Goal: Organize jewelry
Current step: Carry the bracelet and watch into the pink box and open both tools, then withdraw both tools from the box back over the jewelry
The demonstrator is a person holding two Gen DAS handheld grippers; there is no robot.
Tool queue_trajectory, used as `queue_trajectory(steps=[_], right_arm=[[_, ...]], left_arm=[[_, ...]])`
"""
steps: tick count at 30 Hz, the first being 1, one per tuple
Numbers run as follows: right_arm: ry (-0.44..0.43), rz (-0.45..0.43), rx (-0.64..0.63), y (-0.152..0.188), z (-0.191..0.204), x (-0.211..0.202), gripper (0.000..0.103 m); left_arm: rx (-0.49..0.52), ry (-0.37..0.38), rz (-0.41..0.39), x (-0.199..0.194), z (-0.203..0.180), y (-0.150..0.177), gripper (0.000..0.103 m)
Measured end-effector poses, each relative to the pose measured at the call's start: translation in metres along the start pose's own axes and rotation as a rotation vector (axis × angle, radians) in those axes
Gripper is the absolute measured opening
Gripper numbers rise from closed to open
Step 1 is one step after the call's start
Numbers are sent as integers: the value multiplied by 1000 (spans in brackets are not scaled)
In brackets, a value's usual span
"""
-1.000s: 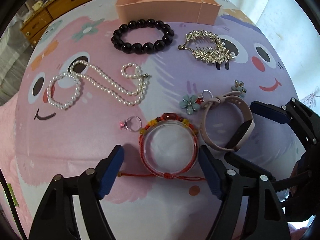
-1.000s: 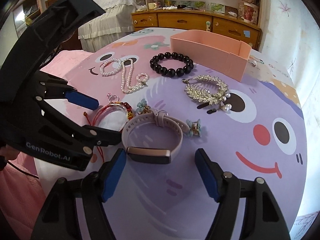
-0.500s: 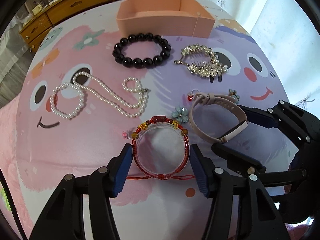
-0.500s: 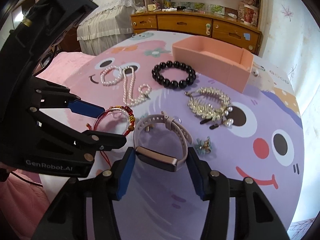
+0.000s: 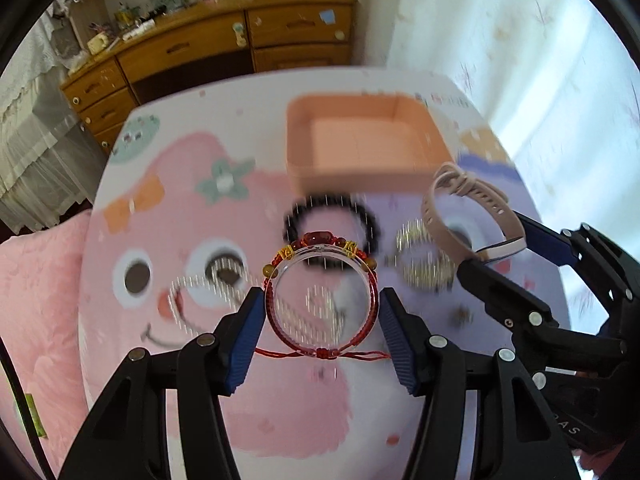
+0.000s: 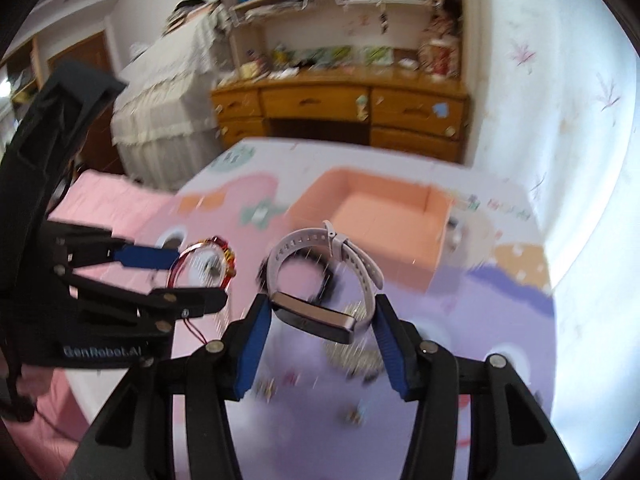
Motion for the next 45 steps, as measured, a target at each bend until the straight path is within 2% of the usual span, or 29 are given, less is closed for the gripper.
queue_trajectory(steps=[3,5,7,10,15,18,21,24,26,39,45], right_arm=[[14,-52,15,-26,-7,4,52],[29,-84,1,-40,-11,7,52],[49,-113,-22,-54,-15,14,52],[62,-146,-27,-68,-22,24,52],[88,-151,40,-79,-39,45,53],[104,-146,66,-76,-44,54,53],[112,-128,72,-72,-46,63,53],[109,-103,85,-71,-49,70,60],[123,-82,84,-70,-50,73,64],[124,-19,70,-53,-47,65,64],[64,75,198,-24,-42,65,64]], left_arm=[[-23,2,-19,-1,10,-34,56],[-49,35,-41,-3,17,-54,56],[-66,63,-76,-3,22,-73,56],[-69,62,-145,0,29,-101,56],[-71,63,-225,16,32,-130,56],[-83,67,-227,32,33,-139,56],[-89,86,-216,44,30,-140,56],[-71,100,-195,52,24,-138,60],[-61,73,-183,54,22,-138,82],[-71,73,-183,47,27,-125,82],[-106,86,-122,49,32,-87,82]])
Point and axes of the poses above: each gripper's, at about its wrist camera, not at the fingertips, and x roughly the way its jaws point, z to its left, y to its underside, the point moved 2 cm from there along x, roughly the way its jaws point, and after that the axes turned 8 degrees about x, right-handed, at the moved point
